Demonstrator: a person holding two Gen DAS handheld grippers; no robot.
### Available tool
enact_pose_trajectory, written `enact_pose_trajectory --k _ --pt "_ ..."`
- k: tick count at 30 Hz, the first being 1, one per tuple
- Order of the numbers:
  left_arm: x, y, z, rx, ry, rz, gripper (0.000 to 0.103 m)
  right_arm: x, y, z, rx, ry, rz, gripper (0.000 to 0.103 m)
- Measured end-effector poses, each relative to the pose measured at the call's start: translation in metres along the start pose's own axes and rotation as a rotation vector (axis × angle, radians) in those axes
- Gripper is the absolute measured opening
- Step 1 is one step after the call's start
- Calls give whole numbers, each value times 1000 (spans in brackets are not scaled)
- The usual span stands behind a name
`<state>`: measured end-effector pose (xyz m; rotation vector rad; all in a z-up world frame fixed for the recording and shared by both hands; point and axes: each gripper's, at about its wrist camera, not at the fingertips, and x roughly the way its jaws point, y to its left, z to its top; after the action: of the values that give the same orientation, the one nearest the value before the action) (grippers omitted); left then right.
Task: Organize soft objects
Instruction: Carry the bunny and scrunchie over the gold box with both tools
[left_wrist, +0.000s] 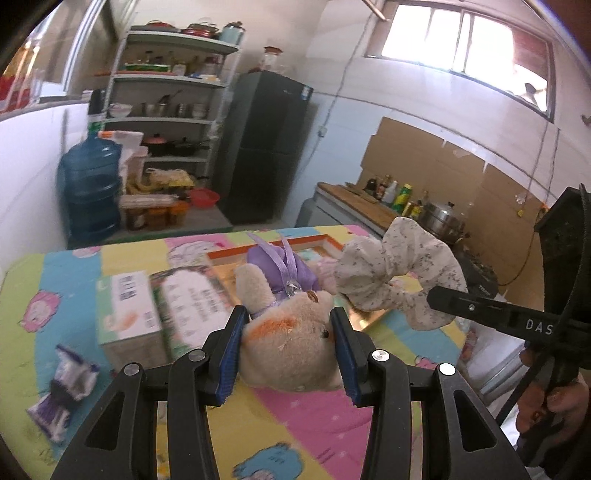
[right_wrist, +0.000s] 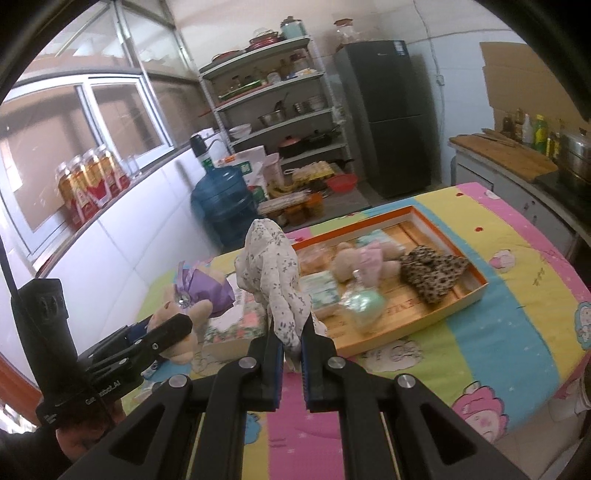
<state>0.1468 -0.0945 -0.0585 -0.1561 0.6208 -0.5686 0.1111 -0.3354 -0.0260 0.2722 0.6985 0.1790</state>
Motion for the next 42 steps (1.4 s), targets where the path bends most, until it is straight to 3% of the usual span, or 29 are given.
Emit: enact_pose_trajectory --k 20,42 --pt "90 -56 29 12 42 -22 47 7 -92 35 61 -3 -43 8" --pt "169 -56 31 -63 105 53 47 69 -163 52 102 99 5 8"
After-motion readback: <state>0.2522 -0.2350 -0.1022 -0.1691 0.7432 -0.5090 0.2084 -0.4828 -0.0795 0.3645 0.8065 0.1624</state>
